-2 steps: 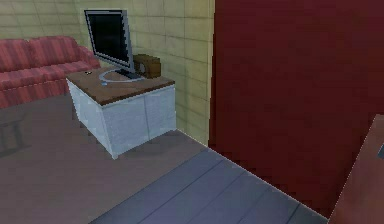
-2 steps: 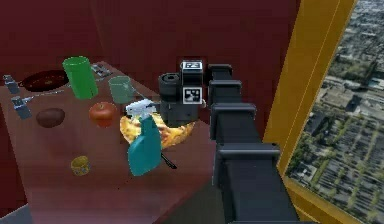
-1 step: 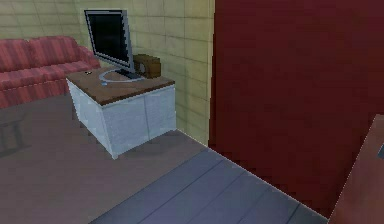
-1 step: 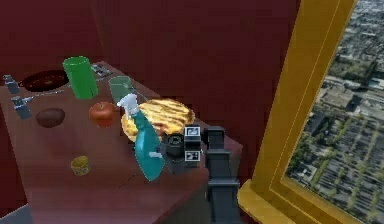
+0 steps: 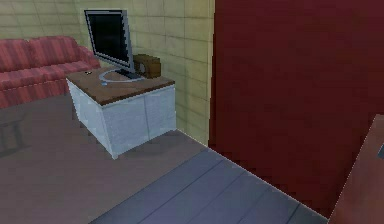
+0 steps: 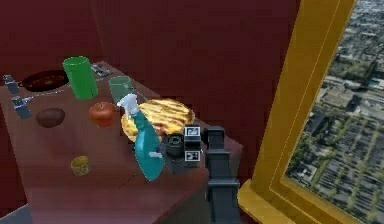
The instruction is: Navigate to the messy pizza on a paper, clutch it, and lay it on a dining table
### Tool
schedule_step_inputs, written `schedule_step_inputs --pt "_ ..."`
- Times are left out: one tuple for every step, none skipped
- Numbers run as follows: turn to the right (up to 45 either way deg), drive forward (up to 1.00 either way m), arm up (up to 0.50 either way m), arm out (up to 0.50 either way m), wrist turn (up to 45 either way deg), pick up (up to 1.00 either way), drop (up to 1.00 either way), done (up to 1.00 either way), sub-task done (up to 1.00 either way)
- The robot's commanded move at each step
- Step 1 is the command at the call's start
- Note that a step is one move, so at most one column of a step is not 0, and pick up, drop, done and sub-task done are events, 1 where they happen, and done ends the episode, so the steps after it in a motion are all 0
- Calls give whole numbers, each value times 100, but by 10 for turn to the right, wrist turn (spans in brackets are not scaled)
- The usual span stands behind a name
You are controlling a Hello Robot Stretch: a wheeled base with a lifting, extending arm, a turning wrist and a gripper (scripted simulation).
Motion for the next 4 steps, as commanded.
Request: schedule_step_inputs --pt "0 0 10 0 0 0 0 0 0" --pt "0 0 4 0 0 0 0 0 0" --pt "0 0 0 0 -450 0 0 0 0" --pt "0 0 0 0 -450 0 0 0 0"
